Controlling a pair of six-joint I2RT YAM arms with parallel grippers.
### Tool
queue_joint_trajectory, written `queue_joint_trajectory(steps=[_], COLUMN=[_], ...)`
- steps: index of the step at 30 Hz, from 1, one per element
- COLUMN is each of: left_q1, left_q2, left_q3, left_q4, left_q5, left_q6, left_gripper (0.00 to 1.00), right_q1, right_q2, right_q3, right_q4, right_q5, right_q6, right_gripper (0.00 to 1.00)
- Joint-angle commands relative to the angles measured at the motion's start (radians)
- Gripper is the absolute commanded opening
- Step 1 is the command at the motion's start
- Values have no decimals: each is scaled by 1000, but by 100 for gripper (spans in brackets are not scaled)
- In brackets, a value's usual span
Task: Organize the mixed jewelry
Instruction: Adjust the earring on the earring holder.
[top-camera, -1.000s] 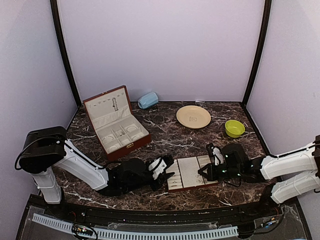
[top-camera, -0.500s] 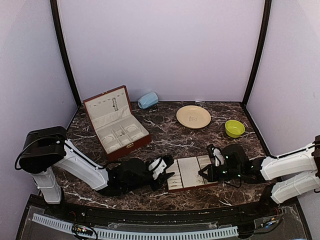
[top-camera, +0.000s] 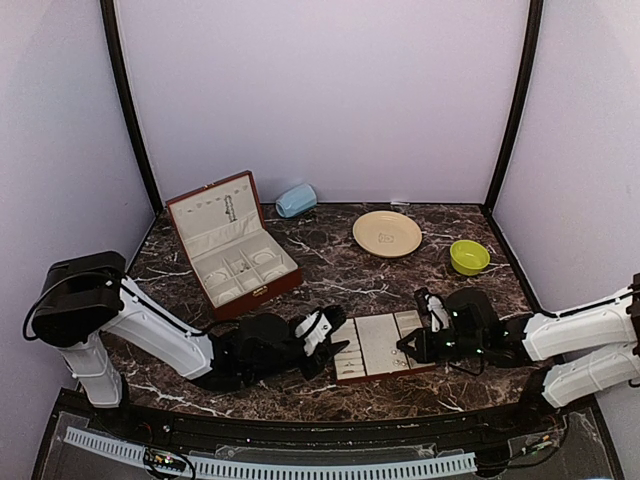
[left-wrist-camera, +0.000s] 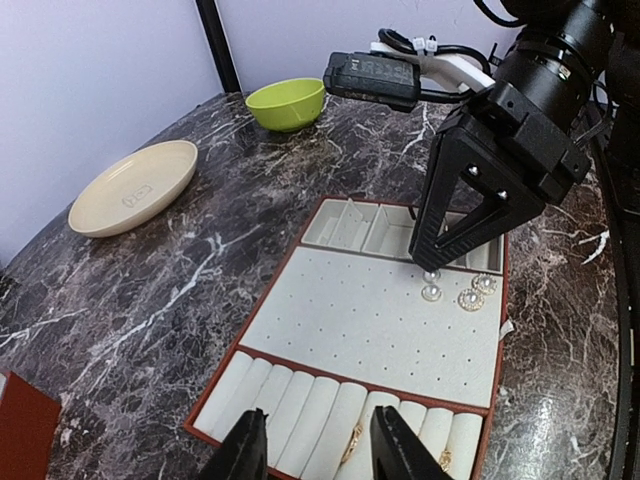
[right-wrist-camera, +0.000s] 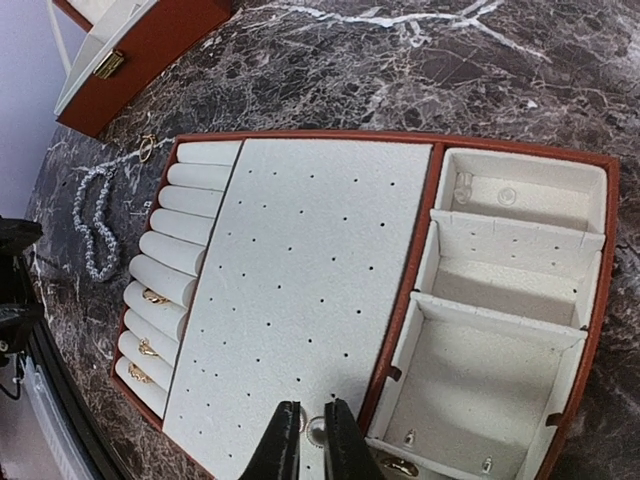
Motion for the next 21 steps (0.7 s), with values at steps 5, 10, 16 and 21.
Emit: queue_joint_trajectory(steps=[5, 10, 16, 21], left_q1=[64, 157, 290, 377], left_q2=[-144, -231, -330, -390], left_q3=[75, 66, 11, -22], left_q4=[-166, -260, -339, -391], left_q5=[-7, 17, 75, 120], left_q6=[-147, -316, -482, -535], left_gripper=[39, 56, 69, 73], right_q1=[-34, -126, -203, -209], right_q2=[-107, -84, -49, 14], right_q3=[116, 197, 205, 217], right_q4=[-137, -305, -375, -399], right_q5=[55, 86, 96, 97], right_q6=[0, 4, 16, -18], right_gripper=[27, 40, 48, 54])
